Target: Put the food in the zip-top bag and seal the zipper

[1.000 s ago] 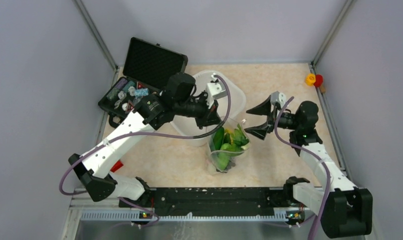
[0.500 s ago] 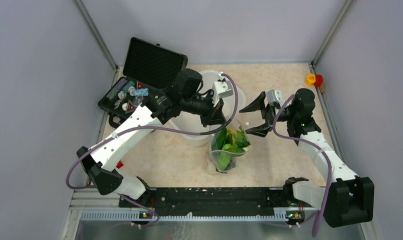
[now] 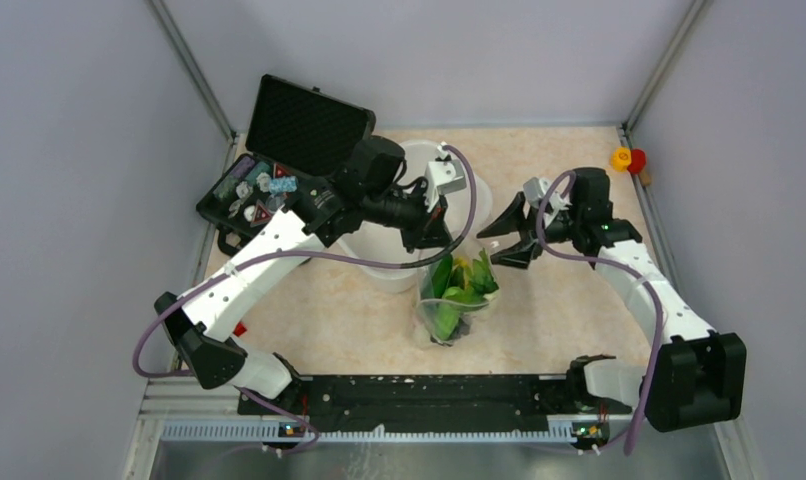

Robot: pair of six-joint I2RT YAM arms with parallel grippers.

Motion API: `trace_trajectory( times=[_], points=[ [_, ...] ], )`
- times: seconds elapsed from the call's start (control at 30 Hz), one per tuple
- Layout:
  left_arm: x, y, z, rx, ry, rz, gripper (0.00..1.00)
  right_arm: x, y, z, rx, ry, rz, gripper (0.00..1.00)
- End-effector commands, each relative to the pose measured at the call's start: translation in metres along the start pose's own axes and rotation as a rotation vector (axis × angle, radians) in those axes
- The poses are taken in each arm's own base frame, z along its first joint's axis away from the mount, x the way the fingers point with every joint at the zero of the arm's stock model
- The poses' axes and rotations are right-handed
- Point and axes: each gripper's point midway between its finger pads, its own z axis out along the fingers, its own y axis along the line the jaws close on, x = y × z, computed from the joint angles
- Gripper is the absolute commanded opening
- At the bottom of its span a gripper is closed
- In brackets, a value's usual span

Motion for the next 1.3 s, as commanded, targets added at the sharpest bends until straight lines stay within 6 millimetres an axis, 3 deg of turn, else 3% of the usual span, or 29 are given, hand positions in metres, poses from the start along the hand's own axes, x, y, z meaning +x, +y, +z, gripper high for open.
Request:
trace_trajectory(
  times=[0.0, 0.17, 0.23, 0.27, 0.43, 0.53, 0.57, 0.67, 0.77, 0.83, 1.0, 1.17, 1.27],
  points=[
    [-0.024, -0.008, -0.013, 0.01, -0.076, 0.048, 0.0, -0.02, 0.001, 0.004, -0.044, -0.031, -0.077, 0.48],
    [-0.021, -0.008, -0.011, 0.013, -0.07, 0.033, 0.0, -0.027, 0.002, 0.004, -0.017, -0.018, -0.079, 0.27],
    [-0.02, -0.006, -0.01, 0.009, -0.066, 0.025, 0.0, -0.029, 0.005, 0.004, -0.006, -0.016, -0.078, 0.06],
    [-0.02, -0.005, -0.01, 0.002, -0.066, 0.021, 0.0, -0.029, 0.004, 0.003, 0.009, -0.013, -0.072, 0.0],
    [-0.025, 0.002, -0.017, -0.053, -0.091, -0.012, 0.0, -0.032, -0.003, 0.0, 0.171, -0.031, -0.041, 0.0],
    [-0.029, 0.009, -0.023, -0.114, -0.129, -0.033, 0.15, -0.044, -0.001, -0.002, 0.255, -0.108, -0.028, 0.0],
    [-0.03, 0.012, -0.025, -0.133, -0.138, -0.04, 0.26, -0.053, 0.001, -0.003, 0.279, -0.139, -0.042, 0.0],
    [-0.032, 0.017, -0.032, -0.175, -0.162, -0.057, 0.31, -0.064, 0.001, -0.007, 0.342, -0.17, 0.006, 0.0],
    [-0.033, 0.019, -0.039, -0.204, -0.188, -0.076, 0.43, -0.071, 0.005, -0.01, 0.397, -0.194, 0.032, 0.0],
    [-0.034, 0.017, -0.045, -0.212, -0.202, -0.081, 0.66, -0.076, 0.008, -0.013, 0.429, -0.213, 0.026, 0.0],
    [-0.043, 0.006, -0.065, -0.229, -0.287, -0.05, 0.97, -0.08, 0.01, -0.021, 0.513, -0.235, 0.058, 0.0],
    [-0.052, -0.002, -0.088, -0.272, -0.344, -0.033, 0.99, -0.075, 0.007, -0.027, 0.581, -0.237, 0.116, 0.0],
    [-0.058, -0.018, -0.089, -0.195, -0.37, -0.032, 0.99, -0.071, 0.003, -0.029, 0.608, -0.229, 0.167, 0.0]
  ],
)
